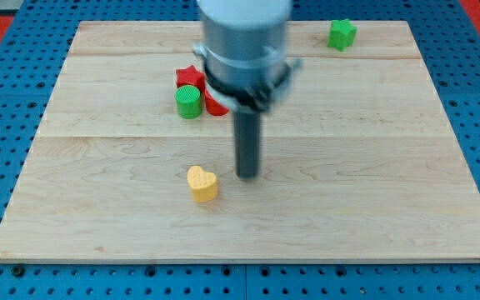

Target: Move the yellow heart to the center of the board

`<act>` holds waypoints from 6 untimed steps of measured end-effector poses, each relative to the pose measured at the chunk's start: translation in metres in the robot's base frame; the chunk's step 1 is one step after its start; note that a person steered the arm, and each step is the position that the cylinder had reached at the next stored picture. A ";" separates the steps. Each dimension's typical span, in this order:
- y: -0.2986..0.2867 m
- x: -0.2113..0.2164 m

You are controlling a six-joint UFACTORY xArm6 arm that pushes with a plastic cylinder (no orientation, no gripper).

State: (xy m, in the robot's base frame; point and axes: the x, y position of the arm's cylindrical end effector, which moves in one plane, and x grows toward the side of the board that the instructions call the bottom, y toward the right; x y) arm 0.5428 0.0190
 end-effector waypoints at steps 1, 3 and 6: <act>-0.053 0.052; -0.069 -0.025; 0.011 -0.118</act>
